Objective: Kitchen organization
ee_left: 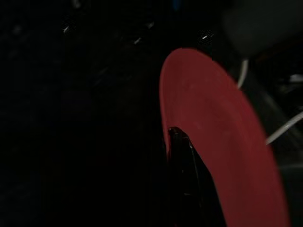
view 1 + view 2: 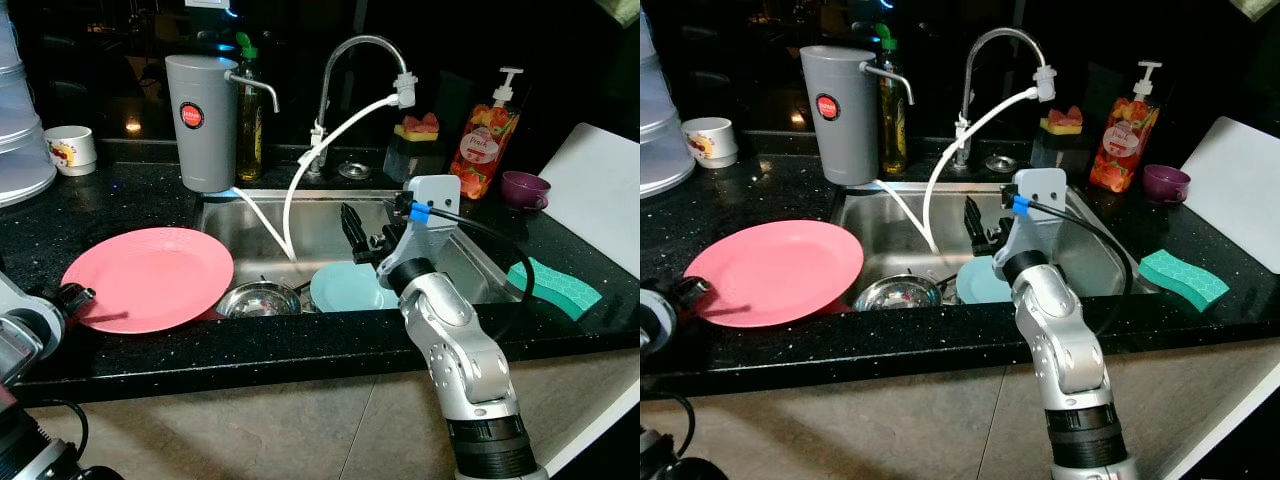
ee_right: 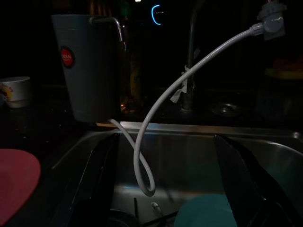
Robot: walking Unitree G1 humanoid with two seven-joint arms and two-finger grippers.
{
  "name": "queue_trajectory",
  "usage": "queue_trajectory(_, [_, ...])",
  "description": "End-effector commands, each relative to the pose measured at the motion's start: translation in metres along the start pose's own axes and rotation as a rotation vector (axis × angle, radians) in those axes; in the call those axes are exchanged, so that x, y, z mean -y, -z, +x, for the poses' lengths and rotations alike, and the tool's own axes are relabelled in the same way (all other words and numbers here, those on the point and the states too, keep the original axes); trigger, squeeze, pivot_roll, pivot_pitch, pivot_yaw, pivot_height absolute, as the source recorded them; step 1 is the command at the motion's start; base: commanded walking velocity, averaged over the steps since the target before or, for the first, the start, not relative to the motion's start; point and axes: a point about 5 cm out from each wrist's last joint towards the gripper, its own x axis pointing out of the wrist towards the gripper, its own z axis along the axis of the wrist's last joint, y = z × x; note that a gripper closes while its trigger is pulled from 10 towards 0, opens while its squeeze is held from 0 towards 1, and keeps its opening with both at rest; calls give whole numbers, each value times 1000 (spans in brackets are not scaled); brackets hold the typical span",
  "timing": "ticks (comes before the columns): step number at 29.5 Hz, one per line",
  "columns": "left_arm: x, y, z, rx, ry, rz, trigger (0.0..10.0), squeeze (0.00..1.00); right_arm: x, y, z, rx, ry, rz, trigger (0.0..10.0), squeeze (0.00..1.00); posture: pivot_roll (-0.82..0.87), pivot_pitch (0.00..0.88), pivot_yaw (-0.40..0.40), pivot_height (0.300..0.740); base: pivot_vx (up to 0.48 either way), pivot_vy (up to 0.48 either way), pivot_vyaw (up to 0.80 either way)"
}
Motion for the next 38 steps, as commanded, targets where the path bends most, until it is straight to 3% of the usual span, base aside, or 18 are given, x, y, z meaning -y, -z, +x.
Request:
queue_trajectory(1, [-6,9,3,-29,-37,-18,0,0,3,-1,0,5,10,5,10000,0,117,87,-98,740,0,0,0])
queue_trajectory(5, [10,-6,1,86,84,-86,0,0,3,-2,0,6,12,7,10000,0,115,90,-95,740,0,0,0])
queue_trajectory(6, [15,-10,0,115,115,-89,4275,0,3,-2,0,6,13,10,10000,0,115,90,-95,740,0,0,0])
queue_trajectory(7, [15,-10,0,115,115,-89,4275,0,3,-2,0,6,13,10,10000,0,115,90,-95,740,0,0,0])
queue_trajectory(8, [21,-14,-2,141,149,-102,10000,0,3,-2,0,6,14,17,10000,0,115,90,-95,740,0,0,0])
queue_trajectory(11, [28,-19,-4,174,206,-115,10000,0,3,-2,0,3,14,43,10000,0,115,90,-95,740,0,0,0])
queue_trajectory(15, [52,-29,-12,244,432,-155,10000,0,4,1,0,-38,-13,342,10000,0,102,91,-93,740,0,0,0])
queue_trajectory(17, [55,-30,-13,246,468,-152,10000,0,4,0,0,-39,-29,379,10000,0,102,91,-93,740,0,0,0])
queue_trajectory(20, [61,-29,-15,245,530,-150,10000,0,0,-2,-2,-43,-88,444,10000,0,91,90,-92,740,0,0,0])
queue_trajectory(21, [68,-27,-16,231,589,-152,10000,0,-8,-4,-6,-54,-176,484,10000,0,91,90,-92,740,0,0,0])
queue_trajectory(24, [75,-22,-19,213,653,-136,10000,0,-16,-5,-12,-64,-259,561,10000,0,85,91,-91,740,0,0,0])
queue_trajectory(27, [78,-19,-20,205,685,-137,10000,0,-20,-7,-15,-63,-301,613,10000,0,85,91,-91,740,0,0,0])
queue_trajectory(29, [85,-14,-24,185,781,-156,10000,0,-24,-17,-22,-41,-399,743,10000,0,81,92,-92,740,0,0,0])
queue_trajectory(38, [101,0,-32,139,920,-146,10000,0,-26,-21,-27,-51,-463,778,10000,0,75,92,-93,740,0,0,0])
